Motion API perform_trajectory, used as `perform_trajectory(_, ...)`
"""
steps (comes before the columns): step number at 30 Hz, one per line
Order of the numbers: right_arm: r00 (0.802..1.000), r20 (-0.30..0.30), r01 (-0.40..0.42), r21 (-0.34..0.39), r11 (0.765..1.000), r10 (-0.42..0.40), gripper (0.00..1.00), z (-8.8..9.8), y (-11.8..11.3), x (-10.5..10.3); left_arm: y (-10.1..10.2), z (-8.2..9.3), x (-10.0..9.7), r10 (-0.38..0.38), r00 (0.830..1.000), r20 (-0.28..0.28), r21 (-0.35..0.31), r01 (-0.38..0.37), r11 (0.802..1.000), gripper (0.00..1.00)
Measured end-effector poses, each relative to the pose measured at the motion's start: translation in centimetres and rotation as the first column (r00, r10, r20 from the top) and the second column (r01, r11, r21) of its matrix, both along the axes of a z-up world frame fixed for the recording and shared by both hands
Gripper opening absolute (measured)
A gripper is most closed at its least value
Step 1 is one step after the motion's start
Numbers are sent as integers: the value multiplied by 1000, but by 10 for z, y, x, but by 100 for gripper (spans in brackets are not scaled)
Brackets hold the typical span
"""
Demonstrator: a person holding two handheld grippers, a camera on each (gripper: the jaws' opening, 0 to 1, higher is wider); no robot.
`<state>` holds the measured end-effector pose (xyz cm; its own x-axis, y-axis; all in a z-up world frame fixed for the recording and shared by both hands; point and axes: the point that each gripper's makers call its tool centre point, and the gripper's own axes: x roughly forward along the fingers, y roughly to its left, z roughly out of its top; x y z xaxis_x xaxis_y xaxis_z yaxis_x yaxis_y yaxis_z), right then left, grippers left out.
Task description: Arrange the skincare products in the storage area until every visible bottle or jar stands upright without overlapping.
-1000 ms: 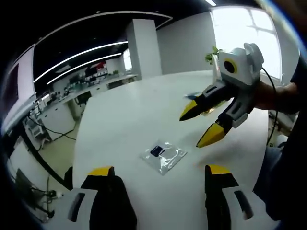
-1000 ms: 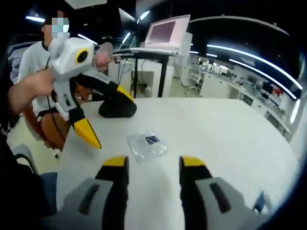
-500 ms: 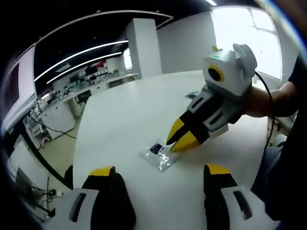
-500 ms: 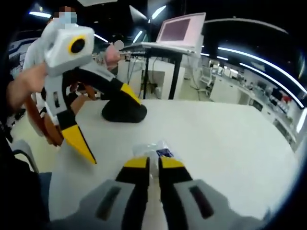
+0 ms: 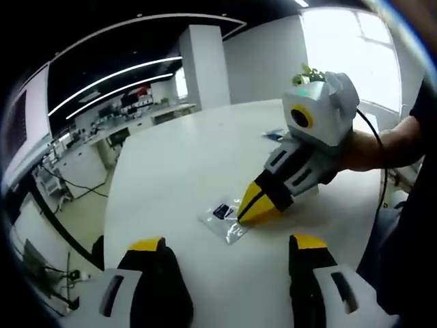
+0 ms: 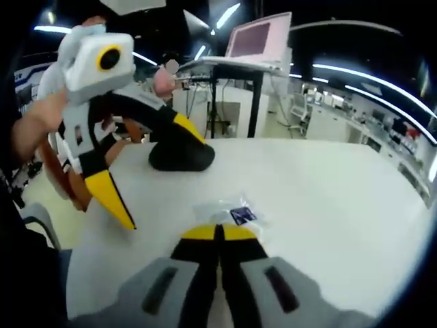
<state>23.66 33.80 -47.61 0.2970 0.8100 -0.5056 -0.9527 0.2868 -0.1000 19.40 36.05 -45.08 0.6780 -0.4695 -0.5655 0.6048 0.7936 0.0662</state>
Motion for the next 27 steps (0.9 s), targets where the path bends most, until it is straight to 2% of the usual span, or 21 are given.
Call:
perform_trajectory(9,1000,-14,-27,-15,1000,27,0,0,-7,-3,-2,0,1,-8,1000,-10,1,8,1000,71)
perform_trajectory(10,999,-9,-37,-24,999,36,0,0,-7,-4,-3,0,1,-8,1000,-10,1,8,1000,71)
perform_trajectory(12,996,43,-70,-56,996,72,1,3,-6,-3,-4,1,1,-10,1000,-9,0,10,1000,71)
perform_trajectory(14,995,83,-51,-13,999,52,13,14,-3,1,-1,1,3,-11,1000,-6,-2,11,1000,71)
perform_trajectory(16,993,106,-41,-31,999,44,26,16,-3,5,1,1,3,-8,1000,-8,-1,8,1000,71)
perform_trajectory(18,990,133,-40,-75,996,49,27,12,-4,9,4,0,4,-7,1000,-8,1,7,1000,71)
perform_trajectory(20,990,129,-43,-76,996,53,26,10,-3,11,6,0,5,-7,1000,-9,-1,7,1000,71)
perform_trajectory(24,990,137,-26,-80,996,37,37,8,-2,17,9,-2,6,-5,1000,-12,-2,5,1000,71)
perform_trajectory(27,990,136,-26,-77,997,37,39,9,-2,20,8,-3,5,-6,1000,-14,0,6,1000,71)
